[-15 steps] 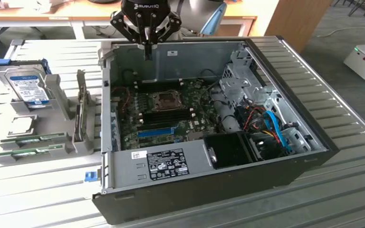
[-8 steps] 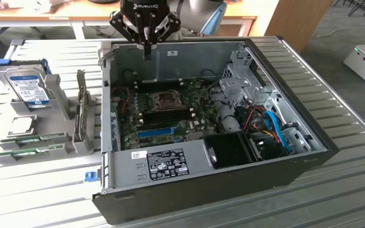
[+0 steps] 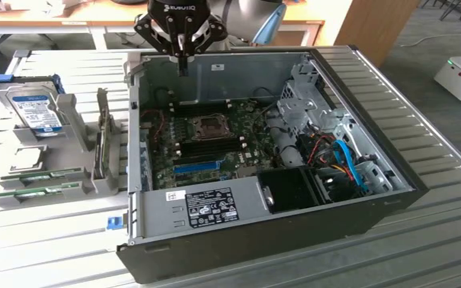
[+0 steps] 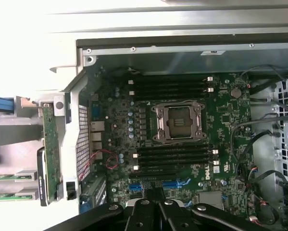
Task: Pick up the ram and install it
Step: 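Reach for the ram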
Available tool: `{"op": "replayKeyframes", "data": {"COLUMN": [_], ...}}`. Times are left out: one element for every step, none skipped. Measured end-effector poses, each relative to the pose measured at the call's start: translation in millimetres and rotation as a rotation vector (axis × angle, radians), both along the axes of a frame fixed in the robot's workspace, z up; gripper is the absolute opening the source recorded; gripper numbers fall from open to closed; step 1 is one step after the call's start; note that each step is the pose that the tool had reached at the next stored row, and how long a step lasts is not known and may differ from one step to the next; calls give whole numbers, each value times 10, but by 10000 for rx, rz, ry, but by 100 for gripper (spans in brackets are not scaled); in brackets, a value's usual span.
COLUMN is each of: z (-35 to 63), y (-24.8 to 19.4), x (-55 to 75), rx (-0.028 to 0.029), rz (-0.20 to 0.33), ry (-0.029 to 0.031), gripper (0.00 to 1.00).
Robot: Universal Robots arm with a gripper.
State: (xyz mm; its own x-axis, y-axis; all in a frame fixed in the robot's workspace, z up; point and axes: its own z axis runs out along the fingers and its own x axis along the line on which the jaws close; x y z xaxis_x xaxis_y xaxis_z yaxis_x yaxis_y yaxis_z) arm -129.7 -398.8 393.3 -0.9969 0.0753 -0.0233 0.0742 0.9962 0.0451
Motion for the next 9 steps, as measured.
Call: {"op": "replayKeyframes", "data": {"z": [0,0,0,0,0,0,0,0,-1], "y": [0,0,0,0,0,0,0,0,0], "x": [-7,-16,-24,-32,-40,-50,-59,-69,-78], "rx": [0,1,-1,0,0,-1,0,0,0], "rz": [0,0,0,0,1,0,1,0,1], "ry": [0,0,1,0,1,1,1,0,0], "gripper": [11,11,11,11,11,11,11,11,11]}}
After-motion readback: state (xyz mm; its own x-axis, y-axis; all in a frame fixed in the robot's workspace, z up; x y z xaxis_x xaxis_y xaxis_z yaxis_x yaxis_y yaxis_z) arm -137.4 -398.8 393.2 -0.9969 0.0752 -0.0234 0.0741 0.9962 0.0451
